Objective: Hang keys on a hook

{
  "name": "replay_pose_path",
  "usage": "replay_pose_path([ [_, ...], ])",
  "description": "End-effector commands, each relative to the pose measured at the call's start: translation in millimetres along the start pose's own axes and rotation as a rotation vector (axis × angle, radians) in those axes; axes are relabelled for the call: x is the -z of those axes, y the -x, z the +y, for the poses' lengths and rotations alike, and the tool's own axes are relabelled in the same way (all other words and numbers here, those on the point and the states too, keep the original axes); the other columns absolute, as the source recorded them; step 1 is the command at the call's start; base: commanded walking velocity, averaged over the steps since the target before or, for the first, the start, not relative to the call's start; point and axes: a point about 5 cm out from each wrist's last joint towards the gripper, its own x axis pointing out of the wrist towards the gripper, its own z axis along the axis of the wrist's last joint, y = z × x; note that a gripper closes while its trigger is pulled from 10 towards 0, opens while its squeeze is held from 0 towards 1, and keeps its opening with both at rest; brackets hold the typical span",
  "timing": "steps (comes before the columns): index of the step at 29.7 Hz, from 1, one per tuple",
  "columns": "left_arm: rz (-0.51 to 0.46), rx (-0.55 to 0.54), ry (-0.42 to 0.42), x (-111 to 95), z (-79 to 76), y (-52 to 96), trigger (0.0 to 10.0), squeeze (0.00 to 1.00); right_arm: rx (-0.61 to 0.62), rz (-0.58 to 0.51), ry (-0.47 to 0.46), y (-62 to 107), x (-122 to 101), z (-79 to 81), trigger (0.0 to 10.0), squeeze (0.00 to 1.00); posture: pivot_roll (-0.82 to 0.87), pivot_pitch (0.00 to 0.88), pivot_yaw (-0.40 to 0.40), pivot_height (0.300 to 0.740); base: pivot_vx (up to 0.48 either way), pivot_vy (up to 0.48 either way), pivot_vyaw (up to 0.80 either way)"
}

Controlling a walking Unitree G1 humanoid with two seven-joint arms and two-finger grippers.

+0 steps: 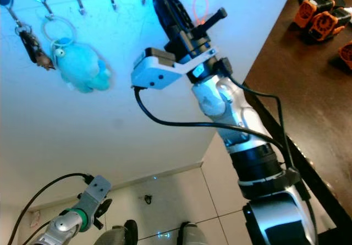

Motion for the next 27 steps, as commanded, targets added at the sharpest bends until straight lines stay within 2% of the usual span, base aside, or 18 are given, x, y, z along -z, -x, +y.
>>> replay_pose_path([
  [1,0.030,0.010,0.003,9.4,-3.3,3.2,10.0,0.00,-0.026,0.008,-0.033,3.9,-1.5,5.6,10.0,0.00,-0.14,0.170,0.120,0.740,0.000,0.000,0.00],
  [6,0.029,0.011,0.001,8.8,-3.2,3.0,10.0,0.00,-0.049,0.020,-0.055,7.8,-1.1,10.6,10.0,0.00,-0.14,0.171,0.121,0.740,0.000,0.000,0.00],
  [7,0.029,0.012,0.000,8.8,-3.1,3.0,10.0,0.00,-0.053,0.021,-0.069,9.5,-1.9,12.2,10.0,1.00,-0.14,0.172,0.122,0.740,0.000,0.000,0.00],
  [10,0.030,0.013,-0.002,9.1,-3.1,3.1,10.0,0.00,-0.048,0.022,-0.082,11.1,-3.1,12.7,10.0,1.00,-0.14,0.172,0.122,0.740,0.000,0.000,0.00],
  [11,0.032,0.014,-0.003,9.7,-3.2,3.3,10.0,0.00,-0.031,0.042,-0.134,14.7,-3.0,12.9,10.0,0.31,-0.14,0.170,0.117,0.740,0.000,0.000,0.00],
  [12,0.034,0.013,-0.003,10.4,-3.5,3.6,10.0,0.00,-0.021,0.071,-0.203,22.7,-3.4,16.0,10.0,0.00,-0.14,0.169,0.111,0.740,0.000,0.000,0.00],
  [15,0.035,0.013,-0.002,10.9,-3.8,3.8,10.0,0.00,-0.014,0.091,-0.252,28.4,-3.8,18.2,10.0,0.00,-0.14,0.169,0.111,0.740,0.000,0.000,0.00],
  [16,0.036,0.011,-0.001,11.8,-4.1,4.2,10.0,0.00,-0.055,0.122,-0.326,47.4,-6.9,31.8,10.0,0.00,-0.14,0.170,0.105,0.740,0.000,0.000,0.00],
  [17,0.036,0.011,-0.001,11.8,-4.1,4.2,10.0,0.00,-0.055,0.122,-0.326,47.4,-6.9,31.8,10.0,0.00,-0.14,0.170,0.105,0.740,0.000,0.000,0.00],
  [18,0.044,0.010,0.002,15.1,-4.9,5.5,10.0,0.00,-0.133,0.243,-0.419,98.9,-11.1,61.2,10.0,0.00,-0.15,0.175,0.099,0.740,0.000,0.000,0.00],
  [19,0.044,0.010,0.002,15.1,-4.9,5.5,10.0,0.00,-0.133,0.243,-0.419,98.9,-11.1,61.2,10.0,0.00,-0.15,0.175,0.099,0.740,0.000,0.000,0.00],
  [20,0.047,0.010,0.002,16.4,-5.2,6.1,10.0,0.00,-0.156,0.293,-0.443,118.1,-13.1,70.0,10.0,0.00,-0.15,0.175,0.099,0.740,0.000,0.000,0.00],
  [21,0.047,0.010,0.002,16.4,-5.2,6.1,10.0,0.00,-0.156,0.293,-0.443,118.1,-13.1,70.0,10.0,0.00,-0.15,0.175,0.099,0.740,0.000,0.000,0.00],
  [22,0.055,0.015,-0.003,18.5,-6.1,6.8,10.0,0.00,-0.219,0.430,-0.466,159.2,-11.4,88.5,10.0,0.00,-0.16,0.176,0.099,0.740,0.000,0.000,0.00],
  [23,0.055,0.015,-0.003,18.5,-6.1,6.8,10.0,0.00,-0.219,0.430,-0.466,159.2,-11.4,88.5,10.0,0.00,-0.16,0.176,0.099,0.740,0.000,0.000,0.00],
  [25,0.060,0.021,-0.009,19.3,-7.2,6.8,10.0,0.00,-0.276,0.614,-0.510,204.8,-7.6,107.2,10.0,0.00,-0.17,0.177,0.101,0.740,0.000,0.000,0.00],
  [26,0.060,0.021,-0.009,19.3,-7.2,6.8,10.0,0.00,-0.276,0.614,-0.510,204.8,-7.6,107.2,10.0,0.00,-0.17,0.177,0.101,0.740,0.000,0.000,0.00],
  [27,0.062,0.024,-0.011,19.4,-7.6,6.8,10.0,0.00,-0.287,0.704,-0.537,223.9,-6.7,113.4,10.0,0.00,-0.18,0.177,0.102,0.740,0.000,0.000,0.00],
])
